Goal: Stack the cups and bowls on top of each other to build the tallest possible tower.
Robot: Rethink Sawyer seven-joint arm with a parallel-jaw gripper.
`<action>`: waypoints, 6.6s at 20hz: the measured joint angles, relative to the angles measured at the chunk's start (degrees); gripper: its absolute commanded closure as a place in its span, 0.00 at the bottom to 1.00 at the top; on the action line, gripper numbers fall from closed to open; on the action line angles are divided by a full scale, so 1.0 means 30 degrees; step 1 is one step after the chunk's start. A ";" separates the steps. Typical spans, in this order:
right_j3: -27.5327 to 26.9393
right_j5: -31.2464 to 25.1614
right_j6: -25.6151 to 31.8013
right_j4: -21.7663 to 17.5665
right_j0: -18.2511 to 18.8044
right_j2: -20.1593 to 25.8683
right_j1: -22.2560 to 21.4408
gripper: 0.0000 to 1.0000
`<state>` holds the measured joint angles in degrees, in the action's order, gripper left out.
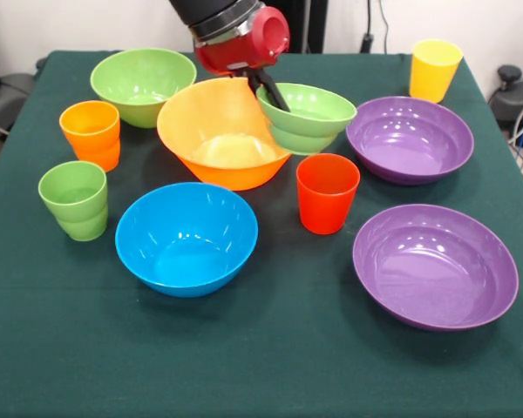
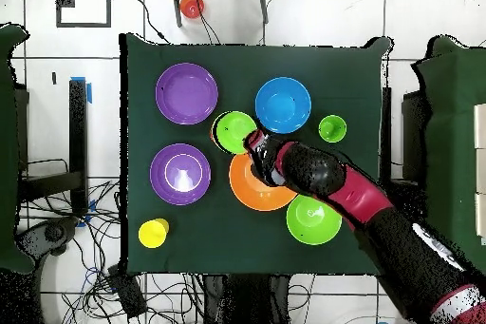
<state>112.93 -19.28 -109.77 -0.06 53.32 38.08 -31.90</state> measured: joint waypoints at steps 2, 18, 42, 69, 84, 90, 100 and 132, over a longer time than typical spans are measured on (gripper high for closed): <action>0.0452 0.0469 0.0000 0.0004 0.0018 0.0003 -0.0041 1.00; 0.4438 0.3297 0.0000 0.0020 0.0018 0.0080 -0.1307 1.00; 0.7579 0.4650 0.0000 0.0028 0.0770 0.0735 -0.2951 1.00; 0.4790 0.2537 0.0000 0.0016 0.1091 0.0589 -0.2141 1.00; 0.3926 0.0624 0.0000 0.0158 0.1526 0.0735 -0.2160 1.00; 0.3926 0.0692 0.0000 0.0213 0.1663 0.1107 -0.2053 1.00; 0.3868 0.1507 0.0000 0.0213 0.1764 0.2602 -0.1297 1.00; 0.1394 0.0135 0.0000 -0.2178 0.2490 0.2985 -0.1089 1.00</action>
<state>117.11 -18.88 -109.77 -6.59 60.79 47.03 -35.17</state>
